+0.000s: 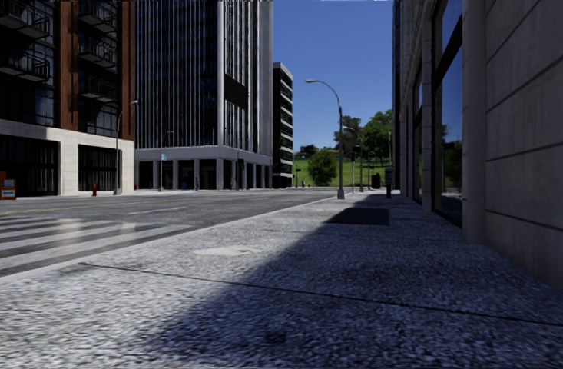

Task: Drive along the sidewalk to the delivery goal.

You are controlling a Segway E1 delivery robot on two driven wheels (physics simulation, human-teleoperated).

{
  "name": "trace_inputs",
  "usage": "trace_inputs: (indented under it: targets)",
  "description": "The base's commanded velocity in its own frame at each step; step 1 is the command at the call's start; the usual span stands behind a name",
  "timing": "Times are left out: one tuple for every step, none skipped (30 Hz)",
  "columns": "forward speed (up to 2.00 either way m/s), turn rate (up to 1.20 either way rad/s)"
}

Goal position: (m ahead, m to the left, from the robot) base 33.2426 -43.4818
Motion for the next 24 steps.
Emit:
trace_inputs:
  targets:
    - [2.0, -0.41]
    - [2.0, -0.41]
    - [2.0, -0.41]
    - [2.0, -0.41]
    - [2.0, -0.41]
    - [2.0, -0.41]
    - [2.0, -0.41]
    - [2.0, -0.41]
    - [2.0, -0.41]
    - [2.0, -0.41]
    - [2.0, -0.41]
    - [2.0, -0.41]
    - [2.0, -0.41]
    - [2.0, -0.41]
    - [2.0, -0.41]
    - [2.0, -0.41]
    - [2.0, -0.41]
    - [2.0, -0.41]
    - [2.0, -0.41]
    - [2.0, -0.41]
    - [2.0, -0.41]
    - [2.0, -0.41]
    - [2.0, -0.41]
    - [2.0, -0.41]
